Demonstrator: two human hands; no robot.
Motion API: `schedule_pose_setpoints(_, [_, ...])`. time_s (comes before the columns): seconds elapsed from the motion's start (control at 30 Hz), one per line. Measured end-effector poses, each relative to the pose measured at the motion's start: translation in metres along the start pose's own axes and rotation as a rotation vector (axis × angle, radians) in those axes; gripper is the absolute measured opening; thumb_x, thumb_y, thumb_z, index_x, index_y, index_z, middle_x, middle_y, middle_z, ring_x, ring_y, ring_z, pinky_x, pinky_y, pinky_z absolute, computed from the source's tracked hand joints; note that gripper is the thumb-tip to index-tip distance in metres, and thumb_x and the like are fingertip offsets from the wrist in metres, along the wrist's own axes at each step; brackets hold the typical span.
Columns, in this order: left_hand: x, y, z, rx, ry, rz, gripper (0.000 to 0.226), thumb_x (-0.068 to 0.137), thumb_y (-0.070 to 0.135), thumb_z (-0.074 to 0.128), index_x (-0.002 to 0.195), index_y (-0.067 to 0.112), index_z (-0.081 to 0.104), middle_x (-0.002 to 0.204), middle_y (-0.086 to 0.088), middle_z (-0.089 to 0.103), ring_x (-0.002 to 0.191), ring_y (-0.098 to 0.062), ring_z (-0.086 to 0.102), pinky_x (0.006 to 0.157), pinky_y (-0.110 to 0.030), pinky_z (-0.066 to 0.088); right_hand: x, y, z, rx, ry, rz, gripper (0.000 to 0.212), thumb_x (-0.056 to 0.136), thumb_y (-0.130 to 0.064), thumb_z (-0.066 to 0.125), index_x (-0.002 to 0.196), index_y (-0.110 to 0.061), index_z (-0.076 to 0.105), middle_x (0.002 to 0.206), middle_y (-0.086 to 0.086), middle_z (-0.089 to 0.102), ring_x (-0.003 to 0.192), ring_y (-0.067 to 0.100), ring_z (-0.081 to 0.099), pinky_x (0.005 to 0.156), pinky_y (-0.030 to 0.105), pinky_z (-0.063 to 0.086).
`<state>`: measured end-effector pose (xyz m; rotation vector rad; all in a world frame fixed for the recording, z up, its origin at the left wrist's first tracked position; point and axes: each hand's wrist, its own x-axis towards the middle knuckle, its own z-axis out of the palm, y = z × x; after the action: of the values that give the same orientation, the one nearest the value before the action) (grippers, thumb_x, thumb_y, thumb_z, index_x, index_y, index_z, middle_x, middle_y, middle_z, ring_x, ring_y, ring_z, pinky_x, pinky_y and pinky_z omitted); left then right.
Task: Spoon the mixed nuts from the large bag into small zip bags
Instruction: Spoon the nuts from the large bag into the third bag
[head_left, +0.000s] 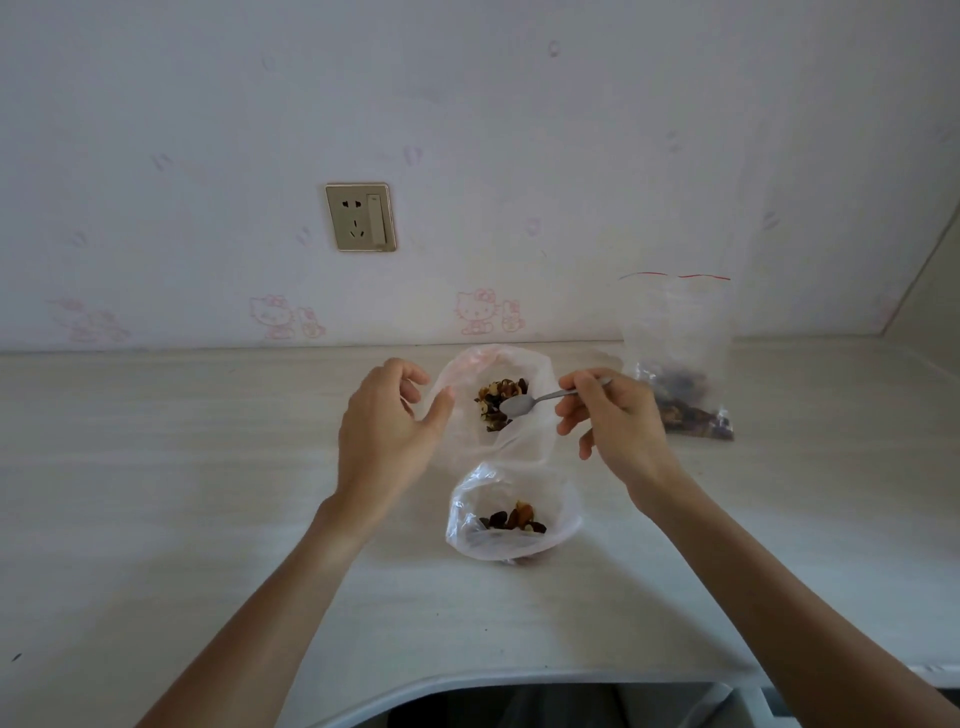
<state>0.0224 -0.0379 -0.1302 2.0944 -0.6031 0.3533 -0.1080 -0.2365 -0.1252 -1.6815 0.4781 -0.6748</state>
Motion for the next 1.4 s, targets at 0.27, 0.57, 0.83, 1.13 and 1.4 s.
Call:
schedule_pose_setpoints(0.27, [0.038, 0.002, 0.047, 0.252, -0.365, -0.242, 0.066, 0.081, 0.075, 0.067, 0.110, 0.017, 0.052, 0.102, 0.006, 0.059, 0.089, -0.019, 0.058, 0.066, -0.032, 0.040, 0.004, 0.007, 0.011, -0.474, 0.016, -0.281, 0.030, 0.107, -0.022, 0.039, 0.093, -0.013, 0.064, 0.070, 0.004, 0.067, 0.063, 0.028, 0.066, 0.062, 0.053, 0.056])
schedule_pose_setpoints(0.57, [0.028, -0.015, 0.061, 0.135, -0.303, -0.049, 0.020, 0.089, 0.028, 0.071, 0.107, 0.024, 0.064, 0.083, 0.014, 0.065, 0.070, -0.002, 0.061, 0.053, -0.020, 0.038, 0.021, 0.019, 0.005, 0.005, 0.082, 0.144, 0.027, 0.105, -0.010, 0.042, 0.093, -0.004, 0.065, 0.064, 0.007, 0.070, 0.052, 0.021, 0.065, 0.039, 0.028, 0.041])
schedule_pose_setpoints(0.83, [0.028, -0.015, 0.063, -0.084, -0.322, -0.072, 0.032, 0.088, 0.020, 0.072, 0.119, 0.026, 0.069, 0.092, 0.016, 0.070, 0.081, 0.001, 0.065, 0.063, -0.018, 0.045, 0.029, 0.025, 0.024, 0.232, 0.107, 0.382, 0.022, 0.106, -0.010, 0.044, 0.101, -0.001, 0.064, 0.066, 0.009, 0.075, 0.047, 0.020, 0.064, 0.037, 0.026, 0.043])
schedule_pose_setpoints(1.13, [0.030, -0.021, 0.066, -0.283, -0.334, -0.174, 0.022, 0.087, 0.018, 0.074, 0.106, 0.028, 0.070, 0.076, 0.016, 0.074, 0.063, 0.004, 0.069, 0.050, -0.009, 0.047, 0.028, 0.029, 0.029, 0.231, 0.138, 0.368, 0.022, 0.108, -0.017, 0.047, 0.104, -0.008, 0.066, 0.079, 0.006, 0.079, 0.049, 0.016, 0.066, 0.038, 0.026, 0.044])
schedule_pose_setpoints(1.4, [0.029, -0.019, 0.065, -0.314, -0.260, -0.163, 0.025, 0.099, 0.049, 0.060, 0.091, 0.029, 0.072, 0.067, 0.012, 0.073, 0.054, -0.001, 0.067, 0.049, -0.008, 0.044, 0.025, 0.025, 0.019, 0.306, 0.069, 0.385, 0.024, 0.109, -0.018, 0.048, 0.107, -0.008, 0.069, 0.087, 0.007, 0.080, 0.059, 0.017, 0.065, 0.040, 0.026, 0.045])
